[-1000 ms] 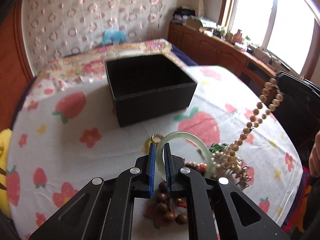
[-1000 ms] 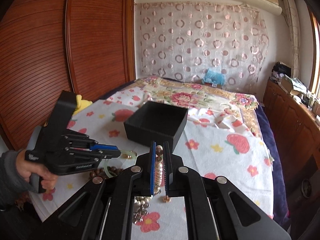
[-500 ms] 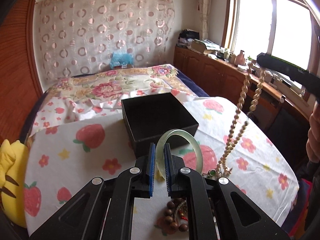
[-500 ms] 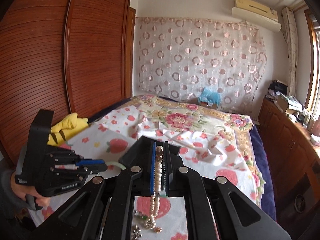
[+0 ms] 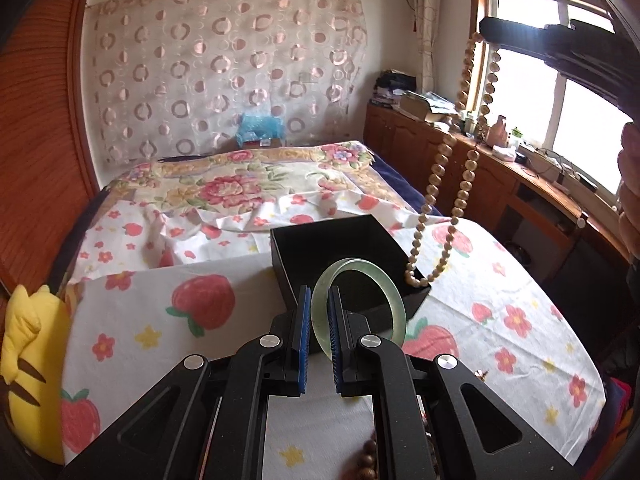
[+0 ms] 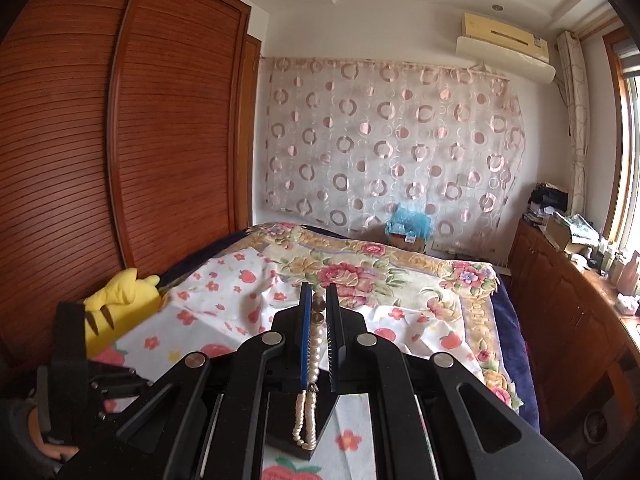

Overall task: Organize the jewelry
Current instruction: 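Carry the jade bangle into the black box with the left gripper while the right drops the pearls in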

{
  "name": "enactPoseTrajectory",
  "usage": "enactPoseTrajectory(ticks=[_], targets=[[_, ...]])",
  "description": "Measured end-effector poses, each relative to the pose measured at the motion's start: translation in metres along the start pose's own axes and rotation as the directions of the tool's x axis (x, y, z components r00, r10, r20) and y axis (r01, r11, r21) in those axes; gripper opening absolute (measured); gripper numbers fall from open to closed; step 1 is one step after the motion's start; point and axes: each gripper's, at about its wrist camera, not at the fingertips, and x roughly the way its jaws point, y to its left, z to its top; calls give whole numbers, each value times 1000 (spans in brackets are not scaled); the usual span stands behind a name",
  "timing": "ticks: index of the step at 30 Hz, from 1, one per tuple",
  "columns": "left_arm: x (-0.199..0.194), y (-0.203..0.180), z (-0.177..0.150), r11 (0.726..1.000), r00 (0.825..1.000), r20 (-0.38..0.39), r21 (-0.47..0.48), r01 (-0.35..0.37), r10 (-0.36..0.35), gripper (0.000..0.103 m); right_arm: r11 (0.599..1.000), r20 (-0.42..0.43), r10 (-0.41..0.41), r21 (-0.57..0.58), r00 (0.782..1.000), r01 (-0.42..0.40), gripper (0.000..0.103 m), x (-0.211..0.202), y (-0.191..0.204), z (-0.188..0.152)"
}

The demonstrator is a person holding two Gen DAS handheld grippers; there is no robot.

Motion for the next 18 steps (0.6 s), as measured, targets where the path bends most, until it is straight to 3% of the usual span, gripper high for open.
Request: enactPoseTrajectory(ticks=[7, 11, 14, 18], targets=[[12, 3, 9, 1000, 1000, -1, -4, -15, 15, 8, 1000, -58, 13, 27, 998, -12, 8, 33, -5, -1], [22, 3, 14, 1000, 1000, -9, -4, -24, 24, 8, 999, -148, 26, 42, 989, -20, 8, 59, -7, -29], [31, 3, 17, 999, 999, -19, -3, -36, 36, 8, 997, -243, 61, 65, 968, -46, 9, 84, -8, -61], [47, 5, 20, 999, 998, -34, -5, -51, 51, 8, 996, -286, 70, 69, 956, -52, 9, 93, -3, -92]])
